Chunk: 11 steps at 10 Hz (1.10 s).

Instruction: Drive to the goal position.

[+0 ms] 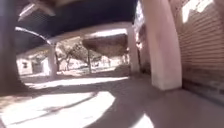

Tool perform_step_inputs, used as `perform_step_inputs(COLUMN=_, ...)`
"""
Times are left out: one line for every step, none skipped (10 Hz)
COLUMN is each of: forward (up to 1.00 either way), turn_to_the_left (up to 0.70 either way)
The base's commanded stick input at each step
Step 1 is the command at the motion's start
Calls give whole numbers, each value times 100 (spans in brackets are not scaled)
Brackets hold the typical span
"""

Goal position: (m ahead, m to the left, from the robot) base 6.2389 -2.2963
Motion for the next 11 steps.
perform_step_inputs(forward=85, turn_to_the_left=0)
perform_step_inputs(forward=85, turn_to_the_left=0)
perform_step_inputs(forward=85, turn_to_the_left=0)
perform_step_inputs(forward=85, turn_to_the_left=0)
perform_step_inputs(forward=85, turn_to_the_left=0)
perform_step_inputs(forward=85, turn_to_the_left=0)
perform_step_inputs(forward=85, turn_to_the_left=0)
perform_step_inputs(forward=85, turn_to_the_left=0)
perform_step_inputs(forward=85, turn_to_the_left=0)
perform_step_inputs(forward=85, turn_to_the_left=0)
perform_step_inputs(forward=85, turn_to_the_left=0)
